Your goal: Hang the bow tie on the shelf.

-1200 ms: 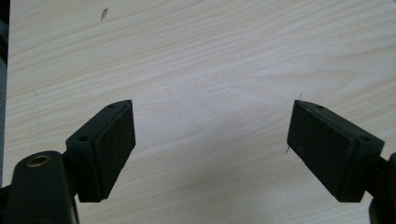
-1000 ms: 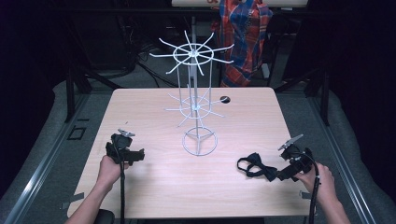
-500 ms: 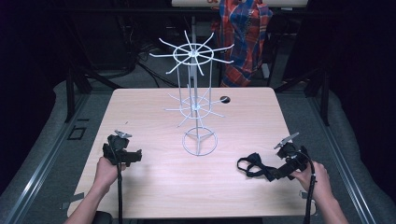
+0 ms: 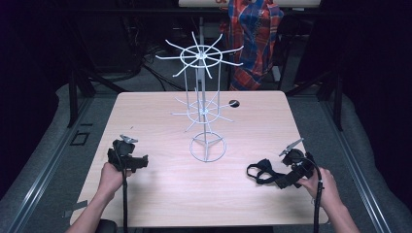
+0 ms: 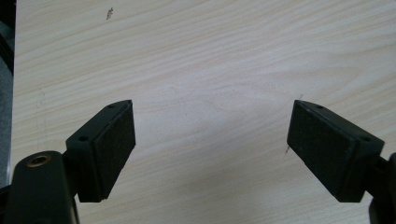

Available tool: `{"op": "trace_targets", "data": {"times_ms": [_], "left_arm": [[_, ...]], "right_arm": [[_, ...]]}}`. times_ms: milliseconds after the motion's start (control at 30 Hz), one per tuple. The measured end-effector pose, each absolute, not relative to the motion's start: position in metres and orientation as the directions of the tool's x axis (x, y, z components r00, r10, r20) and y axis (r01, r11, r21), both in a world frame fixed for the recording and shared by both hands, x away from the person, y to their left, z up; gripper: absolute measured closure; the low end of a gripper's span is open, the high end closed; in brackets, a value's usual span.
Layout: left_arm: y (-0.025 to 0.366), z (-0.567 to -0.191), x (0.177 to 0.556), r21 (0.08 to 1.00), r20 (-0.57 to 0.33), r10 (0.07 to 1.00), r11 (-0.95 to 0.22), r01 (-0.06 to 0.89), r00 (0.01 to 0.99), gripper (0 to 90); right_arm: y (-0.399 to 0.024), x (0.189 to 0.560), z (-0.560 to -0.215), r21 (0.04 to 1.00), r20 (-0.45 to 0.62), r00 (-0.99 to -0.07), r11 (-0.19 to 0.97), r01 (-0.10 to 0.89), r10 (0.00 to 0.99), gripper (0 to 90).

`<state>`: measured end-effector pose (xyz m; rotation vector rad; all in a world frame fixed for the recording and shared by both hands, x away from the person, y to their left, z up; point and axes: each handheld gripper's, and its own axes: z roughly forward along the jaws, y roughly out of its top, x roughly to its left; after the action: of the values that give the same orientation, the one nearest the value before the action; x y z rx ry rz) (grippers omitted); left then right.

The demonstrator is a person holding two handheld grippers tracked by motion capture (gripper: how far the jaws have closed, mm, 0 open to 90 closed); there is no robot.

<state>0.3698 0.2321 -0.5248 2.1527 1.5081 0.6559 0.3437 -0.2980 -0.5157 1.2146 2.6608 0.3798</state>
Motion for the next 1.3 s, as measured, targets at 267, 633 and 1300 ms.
{"op": "trace_targets", "data": {"times_ms": [267, 633, 1300], "left_arm": [[0.232, -0.524, 0.369, 0.592, 0.132, 0.944, -0.319, 0.74, 0.301, 15.6], [0.232, -0.524, 0.37, 0.59, 0.132, 0.944, -0.32, 0.741, 0.303, 15.5], [0.231, -0.525, 0.37, 0.587, 0.131, 0.943, -0.321, 0.743, 0.304, 15.6]], "right_arm": [[-0.288, 0.345, -0.52, 0.292, -0.063, -0.664, 0.65, 0.702, 0.745, 0.0], [-0.276, 0.346, -0.529, 0.25, -0.048, -0.68, 0.668, 0.701, 0.732, 4.2], [-0.272, 0.35, -0.538, 0.229, -0.073, -0.638, 0.635, 0.738, 0.767, 46.7]]}}
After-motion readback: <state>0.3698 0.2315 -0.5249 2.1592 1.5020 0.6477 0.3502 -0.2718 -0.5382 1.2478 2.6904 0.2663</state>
